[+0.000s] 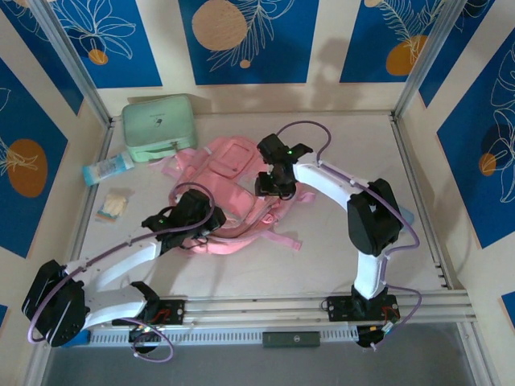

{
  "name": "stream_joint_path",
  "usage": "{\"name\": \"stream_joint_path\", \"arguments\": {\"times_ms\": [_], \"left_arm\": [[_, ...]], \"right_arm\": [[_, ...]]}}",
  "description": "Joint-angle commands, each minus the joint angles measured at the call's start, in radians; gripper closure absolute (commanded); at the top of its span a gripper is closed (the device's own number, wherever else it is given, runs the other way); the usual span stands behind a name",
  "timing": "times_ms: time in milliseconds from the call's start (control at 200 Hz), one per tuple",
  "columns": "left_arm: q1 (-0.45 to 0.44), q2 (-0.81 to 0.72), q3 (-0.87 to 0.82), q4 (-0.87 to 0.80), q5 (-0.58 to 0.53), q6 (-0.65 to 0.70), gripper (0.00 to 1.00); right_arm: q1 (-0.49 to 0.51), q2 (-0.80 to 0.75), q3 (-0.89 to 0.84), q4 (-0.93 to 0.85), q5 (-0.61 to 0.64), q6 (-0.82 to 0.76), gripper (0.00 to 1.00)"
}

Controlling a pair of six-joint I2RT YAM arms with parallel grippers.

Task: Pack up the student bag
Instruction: Rotate the student bag at the center of the table.

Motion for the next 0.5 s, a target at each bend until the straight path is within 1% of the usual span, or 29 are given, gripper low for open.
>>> {"name": "stream_joint_path", "arguments": {"times_ms": [0,50,130,250,285,380,430,495], "left_arm": [[-0.004,-0.002,-0.024,0.024,-0.022,-0.013,0.56],[-0.005,-0.002,-0.025,0.027,-0.017,-0.020,0.56],[-0.021,0.000,-0.026,0.028,-0.035,-0.037,0.56],[-0.034,0.033,-0.031,0.060,-0.040,-0.058,0.56],[-0.036,0.045,-0.032,0.068,-0.039,-0.059,0.56],[-0.039,0.072,-0.025,0.072,-0.031,-0.058,0.56],[-0.040,0.079,-0.024,0.075,-0.031,-0.056,0.56],[-0.042,0.084,-0.024,0.077,-0.032,-0.056,0.56]], "right_arm": [[-0.028,-0.010,-0.026,-0.048,0.037,0.070,0.50],[-0.056,-0.022,-0.045,-0.036,0.017,0.091,0.49],[-0.090,-0.014,-0.055,-0.010,-0.050,0.113,0.48],[-0.112,0.036,-0.034,0.024,-0.120,0.119,0.50],[-0.115,0.052,-0.022,0.029,-0.129,0.121,0.50],[-0.121,0.079,0.007,0.030,-0.149,0.133,0.55],[-0.113,0.077,0.011,0.038,-0.144,0.137,0.55],[-0.097,0.076,0.013,0.039,-0.116,0.155,0.51]]}}
